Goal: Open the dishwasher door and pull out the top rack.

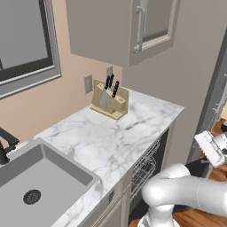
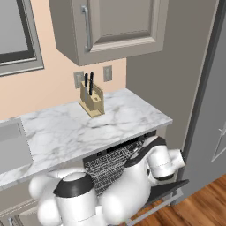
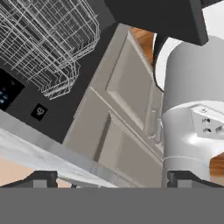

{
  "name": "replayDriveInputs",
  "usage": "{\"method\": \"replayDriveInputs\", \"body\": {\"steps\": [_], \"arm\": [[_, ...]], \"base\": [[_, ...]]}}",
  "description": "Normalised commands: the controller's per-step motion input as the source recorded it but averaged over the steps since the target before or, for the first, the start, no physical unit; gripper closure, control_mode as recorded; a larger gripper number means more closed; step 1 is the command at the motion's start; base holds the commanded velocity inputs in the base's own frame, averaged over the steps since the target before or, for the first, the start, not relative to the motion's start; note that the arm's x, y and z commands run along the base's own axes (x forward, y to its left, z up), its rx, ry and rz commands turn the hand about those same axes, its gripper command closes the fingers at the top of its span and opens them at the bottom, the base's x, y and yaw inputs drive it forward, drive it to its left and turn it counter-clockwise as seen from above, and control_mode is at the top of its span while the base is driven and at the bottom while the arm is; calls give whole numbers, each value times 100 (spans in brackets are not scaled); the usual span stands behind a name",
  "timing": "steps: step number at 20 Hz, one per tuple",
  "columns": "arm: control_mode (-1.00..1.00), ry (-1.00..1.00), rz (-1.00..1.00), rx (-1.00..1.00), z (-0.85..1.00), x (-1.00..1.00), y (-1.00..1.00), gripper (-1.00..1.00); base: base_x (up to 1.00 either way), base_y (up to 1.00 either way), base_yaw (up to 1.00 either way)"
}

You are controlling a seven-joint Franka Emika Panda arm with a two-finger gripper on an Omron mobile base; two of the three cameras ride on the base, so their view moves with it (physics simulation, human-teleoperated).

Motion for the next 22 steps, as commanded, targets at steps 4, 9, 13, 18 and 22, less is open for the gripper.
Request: {"method": "replayDriveInputs", "body": {"steps": [4,9,13,18,22], "arm": [[-100,48,-3,43,-40,77,18,-100],[-100,62,-17,28,-16,36,25,-100],[-100,41,-24,17,-16,-4,23,-100],[-100,4,-17,-2,-1,0,47,-100],[-100,-3,-10,-13,-21,0,34,-100]], "base": [[0,0,0],[0,0,0],[0,0,0],[0,0,0],[0,0,0]]}}
